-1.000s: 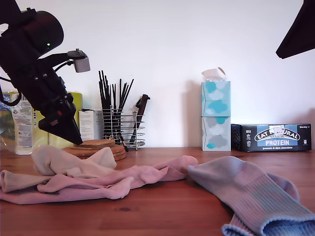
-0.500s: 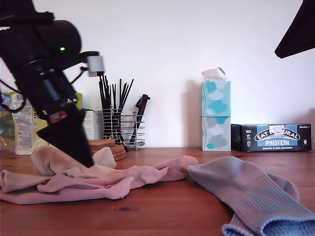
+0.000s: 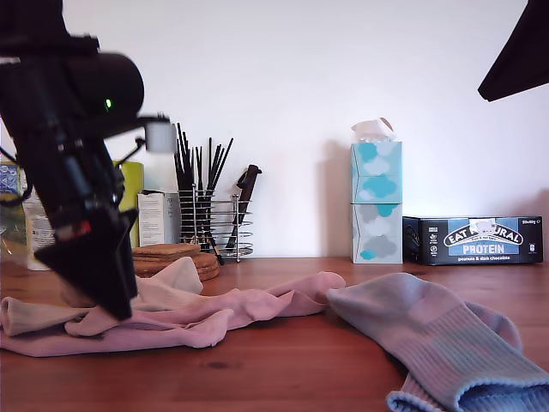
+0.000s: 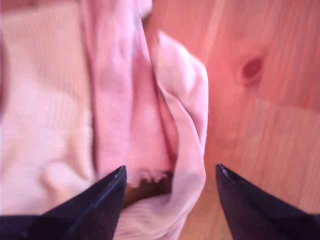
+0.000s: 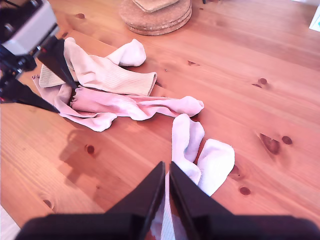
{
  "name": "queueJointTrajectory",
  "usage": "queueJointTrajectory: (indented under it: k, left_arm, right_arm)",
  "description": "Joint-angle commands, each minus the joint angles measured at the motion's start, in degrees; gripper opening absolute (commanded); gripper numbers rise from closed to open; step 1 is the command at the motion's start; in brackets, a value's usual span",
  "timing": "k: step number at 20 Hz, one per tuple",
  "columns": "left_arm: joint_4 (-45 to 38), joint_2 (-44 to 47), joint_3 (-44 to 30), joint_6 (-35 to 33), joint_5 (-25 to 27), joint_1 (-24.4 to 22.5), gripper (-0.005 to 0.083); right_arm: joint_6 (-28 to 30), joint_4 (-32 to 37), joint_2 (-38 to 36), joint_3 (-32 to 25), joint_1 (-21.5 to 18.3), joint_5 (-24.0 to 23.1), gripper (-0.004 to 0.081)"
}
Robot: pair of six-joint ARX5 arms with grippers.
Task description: Pair up the socks based on colour and pattern, by placing each sock on top of its pair
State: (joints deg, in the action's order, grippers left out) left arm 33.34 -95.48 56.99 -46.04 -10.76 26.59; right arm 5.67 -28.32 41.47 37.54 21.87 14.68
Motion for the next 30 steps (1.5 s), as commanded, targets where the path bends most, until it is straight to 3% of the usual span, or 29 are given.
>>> queueJointTrajectory:
  k: [1, 2, 3, 5, 6, 11, 14, 17, 21, 24, 26, 28, 30]
  left_arm:
    - [0.70, -3.58, -1.55, -0.46, 0.66, 0.15, 0.0515]
    - [0.44, -4.42, -1.55, -0.48, 1.22, 0.22, 0.0501]
    - [-0.59, -4.70, -1.55, -0.46, 1.97, 0.22, 0.0423]
    - [-0.50, -4.00, -1.20, 0.44, 3.74, 1.07, 0.0045]
    - [-0.15, -3.63, -0.81, 1.18, 4.22, 1.79, -0.0008]
    - [6.23, -0.04, 3.43, 15.63, 0.70, 4.59, -0.0024]
    - [15.96, -0.04, 8.02, 30.21, -5.22, 4.66, -0.0024]
    - [19.34, -0.04, 10.86, 41.22, -14.60, 4.02, -0.0024]
    - [16.70, -0.04, 13.70, 51.39, -29.73, 3.76, -0.0024]
    - [7.93, -0.04, 14.82, 59.78, -35.41, 2.97, -0.0024]
    - [3.13, -0.04, 14.82, 63.69, -37.53, 2.99, -0.0024]
    - [-0.48, -0.04, 14.82, 67.25, -39.28, 2.99, -0.0024]
    - [-5.25, -0.04, 14.82, 72.61, -42.56, 2.99, -0.0024]
  right_arm:
    - [0.13, 0.33, 0.00, 0.15, 0.26, 0.39, -0.0013]
    - [0.13, 0.17, 0.00, 0.15, 0.26, 0.39, -0.0013]
    - [0.13, 0.11, 0.00, 0.15, 0.26, 0.39, -0.0013]
    - [0.15, 0.13, 0.00, 0.15, 0.26, 0.39, -0.0013]
    - [0.17, 0.13, 0.00, 0.15, 0.26, 0.39, -0.0013]
    - [0.17, 0.20, 0.00, 0.15, 0.26, 0.44, -0.0013]
    - [0.15, 0.15, 0.00, 0.15, 0.26, 0.46, -0.0013]
    - [0.15, 0.20, 0.00, 0.15, 0.24, 0.81, -0.0013]
    - [0.17, 0.17, 0.00, 0.15, 0.24, 2.10, -0.0013]
    - [0.11, 0.04, 0.00, 0.15, 0.26, 6.93, -0.0013]
    - [0.11, 0.22, 0.00, 0.15, 0.35, 13.00, 0.0000]
    - [-1.92, 1.05, 0.28, 0.15, 0.44, 16.72, 0.0092]
    - [-5.18, 3.56, 0.92, 0.15, 0.70, 19.50, 0.0237]
